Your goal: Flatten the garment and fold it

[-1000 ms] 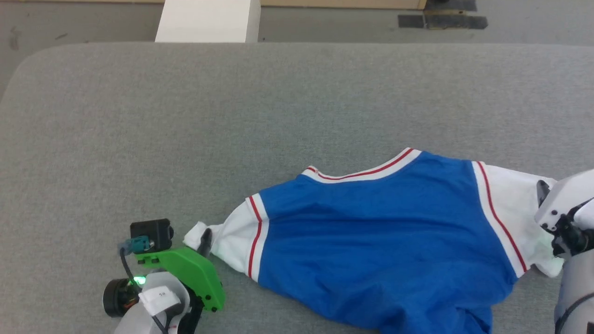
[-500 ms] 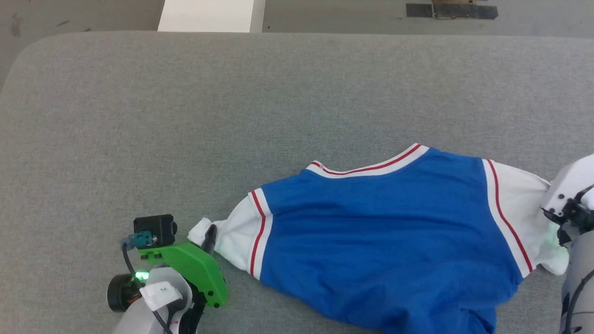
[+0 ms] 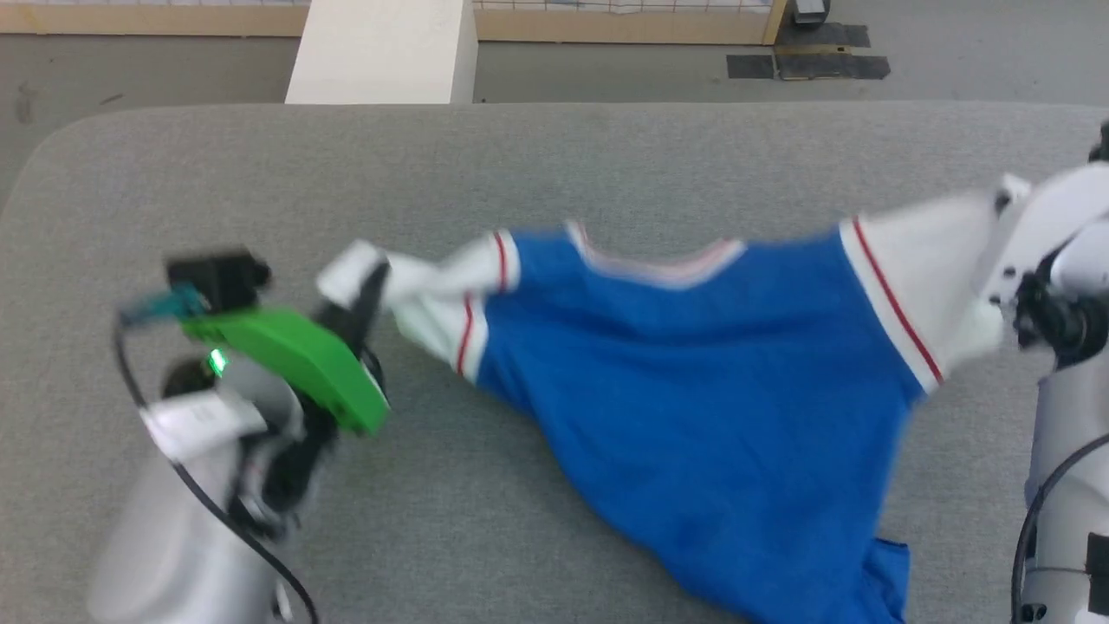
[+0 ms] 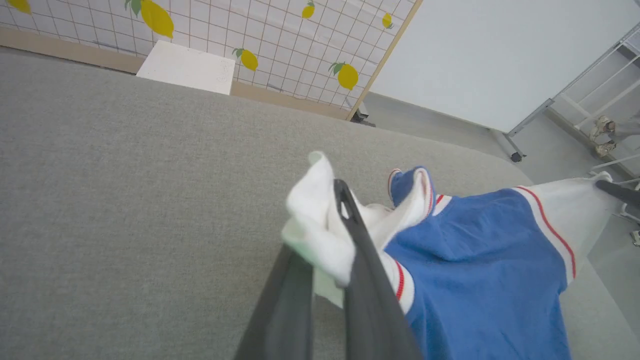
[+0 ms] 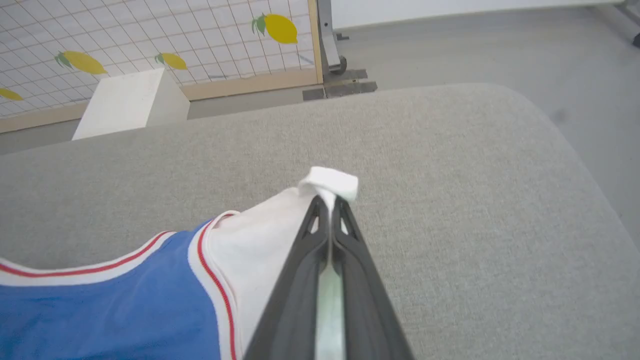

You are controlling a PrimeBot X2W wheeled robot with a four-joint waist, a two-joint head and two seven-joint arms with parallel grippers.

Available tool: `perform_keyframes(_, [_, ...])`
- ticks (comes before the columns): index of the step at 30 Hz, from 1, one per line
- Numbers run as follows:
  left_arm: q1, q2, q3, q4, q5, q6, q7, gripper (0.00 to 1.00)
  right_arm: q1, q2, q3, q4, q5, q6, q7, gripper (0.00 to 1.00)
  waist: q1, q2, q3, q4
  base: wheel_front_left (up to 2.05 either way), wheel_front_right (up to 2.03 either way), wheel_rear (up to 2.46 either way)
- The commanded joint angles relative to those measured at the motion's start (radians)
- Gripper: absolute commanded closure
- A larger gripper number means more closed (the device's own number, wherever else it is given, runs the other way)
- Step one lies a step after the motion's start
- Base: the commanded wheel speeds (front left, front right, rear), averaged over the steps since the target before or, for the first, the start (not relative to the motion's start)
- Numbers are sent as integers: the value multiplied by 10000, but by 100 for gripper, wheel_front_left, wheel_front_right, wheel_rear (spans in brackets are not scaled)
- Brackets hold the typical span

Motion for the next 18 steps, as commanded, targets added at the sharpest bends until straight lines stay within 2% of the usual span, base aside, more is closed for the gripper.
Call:
perform_keyframes(1, [-605, 188, 175, -122, -231, -103, 239, 100, -231, -168, 381, -443, 137, -15, 92, 100, 0, 0, 118, -104, 0, 0, 0])
perform_keyframes(5, [-2157, 660, 618, -205, -448, -57, 890, 100, -1001, -637, 1590, -1561, 209, -15, 431, 100, 0, 0, 604, -286, 0, 0, 0])
perform_keyframes(10, [-4406, 1089, 1136, 240, -314, 316, 1229, 100, -2700, -1032, 2733, -2168, 31, -15, 357, 100, 0, 0, 1472, -494, 0, 0, 0])
perform_keyframes(15, [-6616, 1180, 1542, 1085, -136, 753, 1099, 100, -4684, -946, 2957, -2028, -195, -15, -217, 100, 0, 0, 2276, -508, 0, 0, 0])
perform_keyframes(18, [-8018, 1132, 1851, 1670, -7, 994, 598, 100, -5927, -804, 2826, -1739, -315, -15, -884, 100, 0, 0, 2691, -464, 0, 0, 0])
